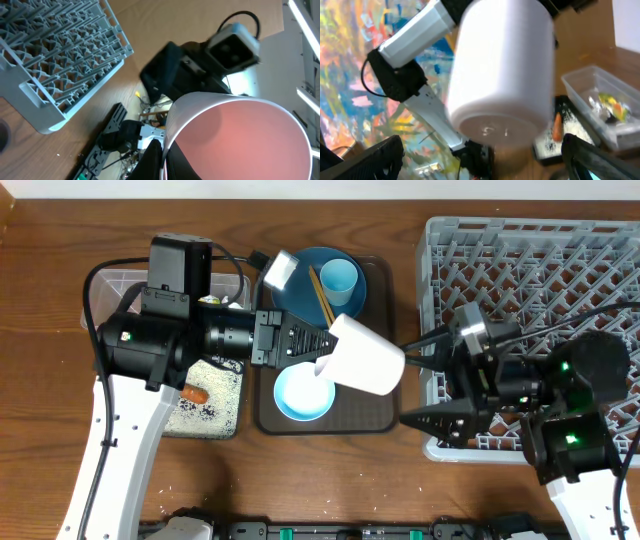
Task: Sort waste into correct bins and load items into the dishwasher rack
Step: 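Bring the right gripper to the pink cup and grasp its base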
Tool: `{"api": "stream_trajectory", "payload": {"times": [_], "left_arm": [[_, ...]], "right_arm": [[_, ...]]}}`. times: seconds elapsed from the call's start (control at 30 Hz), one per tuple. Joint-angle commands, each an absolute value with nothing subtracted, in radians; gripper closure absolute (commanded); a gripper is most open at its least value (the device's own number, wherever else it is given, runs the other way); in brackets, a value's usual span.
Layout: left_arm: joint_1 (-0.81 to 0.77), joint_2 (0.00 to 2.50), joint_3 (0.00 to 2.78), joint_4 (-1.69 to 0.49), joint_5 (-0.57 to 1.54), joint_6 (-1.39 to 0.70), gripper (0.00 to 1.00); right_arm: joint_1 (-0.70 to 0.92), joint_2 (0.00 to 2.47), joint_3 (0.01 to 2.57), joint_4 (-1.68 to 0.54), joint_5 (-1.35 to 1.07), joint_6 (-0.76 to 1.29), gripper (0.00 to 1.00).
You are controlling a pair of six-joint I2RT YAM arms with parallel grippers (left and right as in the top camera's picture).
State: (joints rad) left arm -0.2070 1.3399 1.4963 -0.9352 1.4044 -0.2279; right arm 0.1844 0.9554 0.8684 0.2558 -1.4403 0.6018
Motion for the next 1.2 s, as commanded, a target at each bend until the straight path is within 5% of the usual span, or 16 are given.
{"api": "stream_trajectory", "payload": {"times": [0.0, 0.47, 0.73, 1.17], "left_arm": [[-0.209, 1.340, 1.491, -0.935, 1.398, -0.206, 0.94], [-0.244, 1.340, 1.491, -0.942, 1.398, -0.202, 0.94], [-0.248, 1.340, 1.491, -0.942, 1.397, -0.194, 0.94], [-0.249, 1.340, 1.491, -0.942, 1.397, -0.191, 0.88]], "right_arm": [[0.208, 0.952, 0.883, 0.338, -1.392, 0.730, 0.01], [0.299, 1.026, 0.883, 0.368, -1.327, 0.728, 0.01], [0.302, 1.040, 0.883, 0.451, -1.323, 0.743, 0.30], [0.300, 1.040, 0.883, 0.483, -1.309, 0.769, 0.43]]}}
